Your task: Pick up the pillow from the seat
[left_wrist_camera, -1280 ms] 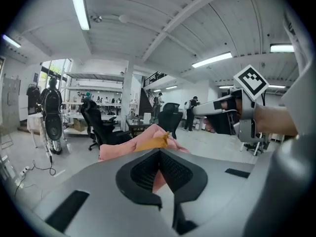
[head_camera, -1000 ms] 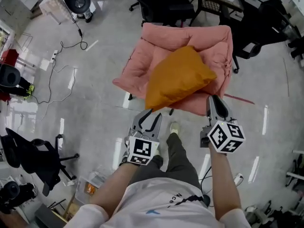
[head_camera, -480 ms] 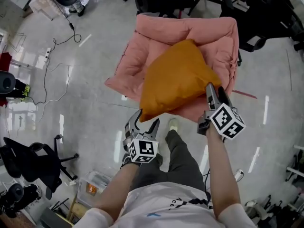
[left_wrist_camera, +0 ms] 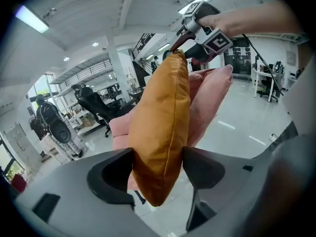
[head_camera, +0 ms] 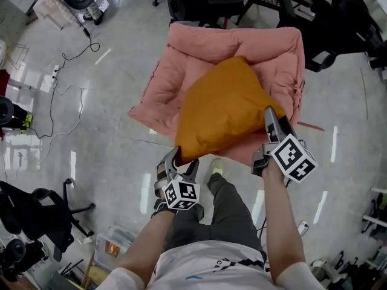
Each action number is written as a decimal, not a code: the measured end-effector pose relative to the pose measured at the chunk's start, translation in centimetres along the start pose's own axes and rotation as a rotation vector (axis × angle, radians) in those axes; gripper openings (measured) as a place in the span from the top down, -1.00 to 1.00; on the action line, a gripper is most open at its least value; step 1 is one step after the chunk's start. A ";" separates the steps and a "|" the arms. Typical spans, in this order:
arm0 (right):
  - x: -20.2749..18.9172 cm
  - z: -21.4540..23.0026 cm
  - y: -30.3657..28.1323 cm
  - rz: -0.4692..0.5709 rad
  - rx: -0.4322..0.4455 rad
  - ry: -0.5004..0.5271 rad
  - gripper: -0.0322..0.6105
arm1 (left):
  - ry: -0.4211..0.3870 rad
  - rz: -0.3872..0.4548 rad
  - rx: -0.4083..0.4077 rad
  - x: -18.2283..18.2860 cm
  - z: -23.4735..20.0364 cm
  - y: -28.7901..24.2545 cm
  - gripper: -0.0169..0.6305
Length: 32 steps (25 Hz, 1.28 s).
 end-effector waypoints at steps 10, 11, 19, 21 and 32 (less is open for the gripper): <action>-1.3 0.5 -1.9 -0.083 -0.045 0.129 0.68 | 0.024 0.019 -0.088 1.2 -0.8 -0.6 0.53; -1.2 0.3 -1.9 -0.076 -0.036 0.147 0.70 | 0.028 0.019 -0.089 1.3 -1.1 -0.5 0.57; 2.2 -3.0 -2.0 0.022 0.032 0.297 0.78 | 0.089 0.069 -0.060 5.7 -3.6 2.5 0.70; 3.3 -3.9 -1.9 0.048 0.046 0.326 0.79 | 0.104 0.078 -0.049 7.2 -4.4 3.9 0.71; 11.3 -10.4 1.1 0.130 0.156 0.385 0.79 | 0.138 0.183 0.008 15.5 -8.7 13.6 0.72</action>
Point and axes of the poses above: the fingertips, and each gripper's own axes: y backward along the fingers, z to its right, x out of its top, the point moved 6 cm from there along y, backward along the fingers, and after that the axes turned 7 degrees about -x, right-handed, at the moved point
